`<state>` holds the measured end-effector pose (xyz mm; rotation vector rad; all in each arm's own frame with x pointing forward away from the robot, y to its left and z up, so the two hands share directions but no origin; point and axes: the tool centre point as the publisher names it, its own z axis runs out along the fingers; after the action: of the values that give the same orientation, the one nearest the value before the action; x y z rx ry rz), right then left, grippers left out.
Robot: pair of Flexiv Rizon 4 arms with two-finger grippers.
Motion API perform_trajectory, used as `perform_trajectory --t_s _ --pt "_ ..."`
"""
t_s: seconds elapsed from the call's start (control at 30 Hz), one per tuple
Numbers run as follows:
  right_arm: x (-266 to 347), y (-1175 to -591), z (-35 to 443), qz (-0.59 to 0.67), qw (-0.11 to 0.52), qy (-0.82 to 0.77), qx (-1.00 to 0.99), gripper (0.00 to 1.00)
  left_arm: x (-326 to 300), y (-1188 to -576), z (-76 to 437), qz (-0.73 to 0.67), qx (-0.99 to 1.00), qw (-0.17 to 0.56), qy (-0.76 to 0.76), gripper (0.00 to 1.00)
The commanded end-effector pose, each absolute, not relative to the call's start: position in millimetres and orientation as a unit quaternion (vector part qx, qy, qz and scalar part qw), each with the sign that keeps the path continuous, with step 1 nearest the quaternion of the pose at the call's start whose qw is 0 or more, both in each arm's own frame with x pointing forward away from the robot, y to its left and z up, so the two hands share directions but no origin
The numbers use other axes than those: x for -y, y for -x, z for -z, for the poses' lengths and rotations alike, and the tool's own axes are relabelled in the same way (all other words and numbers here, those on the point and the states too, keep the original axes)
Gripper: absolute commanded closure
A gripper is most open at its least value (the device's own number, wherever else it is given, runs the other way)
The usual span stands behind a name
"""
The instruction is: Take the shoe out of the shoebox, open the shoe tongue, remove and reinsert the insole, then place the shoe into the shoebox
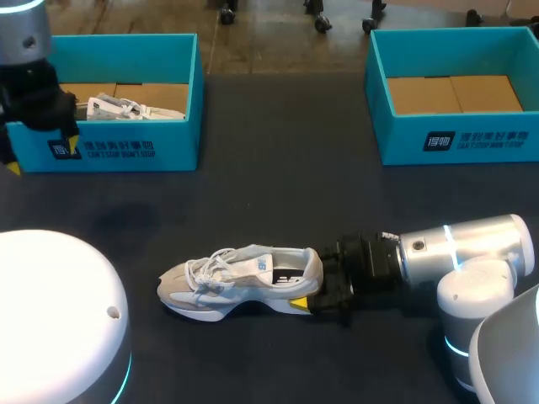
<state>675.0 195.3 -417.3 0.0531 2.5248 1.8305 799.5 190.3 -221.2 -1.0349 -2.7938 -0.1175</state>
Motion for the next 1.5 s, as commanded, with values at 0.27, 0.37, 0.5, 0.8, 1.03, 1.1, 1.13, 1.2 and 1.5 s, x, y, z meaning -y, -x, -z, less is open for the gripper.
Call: perform_trajectory --t_s 0.27,0.37,0.5,0.8,1.03,1.1,1.13,1.2,1.5 --pt "-197.6 -675.8 416.7 -0.584 0.011 -0.017 -0.812 1.0 -160.9 -776.7 226.0 0.024 0.978 0.176 -0.11 0.0" --pt "-197.6 -675.8 416.7 -0.584 0.011 -0.017 -0.812 1.0 -160.9 -776.7 226.0 0.024 0.978 0.176 -0.11 0.0" --pt "-197.6 -675.8 416.7 -0.584 0.011 -0.017 -0.812 1.0 -160.9 -776.7 226.0 0.024 0.978 0.176 -0.11 0.0" --pt "-197.6 -675.8 416.7 -0.584 0.011 -0.017 -0.812 1.0 -116.1 -711.8 227.6 -0.077 0.903 0.131 -0.402 0.0" --pt "-197.6 -675.8 416.7 -0.584 0.011 -0.017 -0.812 1.0 -91.6 -691.8 235.5 -0.088 0.836 0.044 -0.541 0.0" --pt "-197.6 -675.8 416.7 -0.584 0.011 -0.017 -0.812 1.0 -91.6 -691.8 235.5 -0.088 0.836 0.044 -0.541 0.0" --pt "-197.6 -675.8 416.7 -0.584 0.011 -0.017 -0.812 1.0 -91.6 -691.8 235.5 -0.088 0.836 0.044 -0.541 0.0" --pt "-197.6 -675.8 416.7 -0.584 0.011 -0.017 -0.812 1.0 -91.6 -691.8 235.5 -0.088 0.836 0.044 -0.541 0.0" --pt "-197.6 -675.8 416.7 -0.584 0.011 -0.017 -0.812 1.0 -57.1 -674.5 239.1 -0.043 0.791 0.046 -0.609 0.0"
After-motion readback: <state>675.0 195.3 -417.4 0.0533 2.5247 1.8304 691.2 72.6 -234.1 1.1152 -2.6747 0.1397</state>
